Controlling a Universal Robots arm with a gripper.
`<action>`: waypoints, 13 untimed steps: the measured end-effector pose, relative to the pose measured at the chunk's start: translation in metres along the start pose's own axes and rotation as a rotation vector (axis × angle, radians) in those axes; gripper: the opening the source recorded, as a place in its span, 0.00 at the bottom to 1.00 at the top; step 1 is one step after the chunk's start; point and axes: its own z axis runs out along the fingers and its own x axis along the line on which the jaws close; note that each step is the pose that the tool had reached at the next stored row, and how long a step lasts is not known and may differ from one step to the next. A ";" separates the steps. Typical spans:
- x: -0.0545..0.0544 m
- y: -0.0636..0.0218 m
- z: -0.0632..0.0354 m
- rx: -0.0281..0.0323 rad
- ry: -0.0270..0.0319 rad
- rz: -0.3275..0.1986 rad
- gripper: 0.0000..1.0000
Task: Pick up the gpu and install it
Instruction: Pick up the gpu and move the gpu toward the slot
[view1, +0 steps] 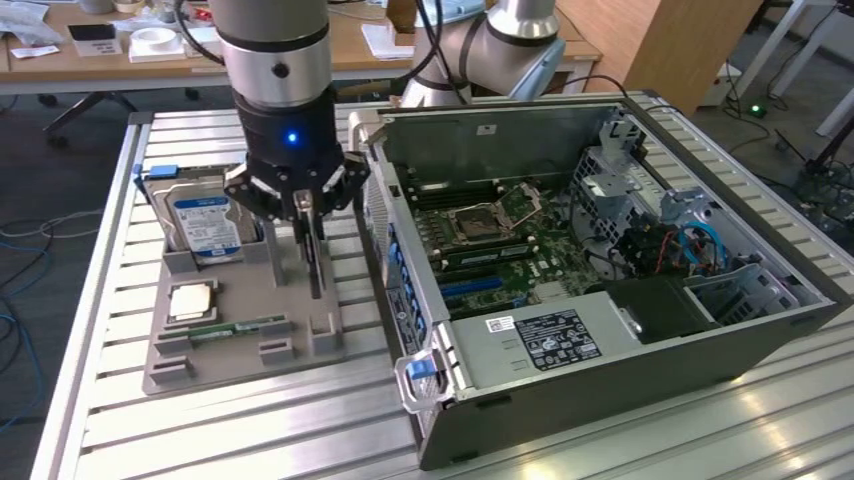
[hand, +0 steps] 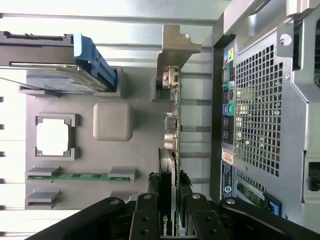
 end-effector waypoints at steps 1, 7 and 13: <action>0.000 0.0002 -0.0028 0.0000 0.0000 0.000 0.26; -0.001 0.0008 -0.0171 0.0000 0.0000 0.000 0.26; -0.001 0.0016 -0.0306 0.0000 0.0000 0.000 0.26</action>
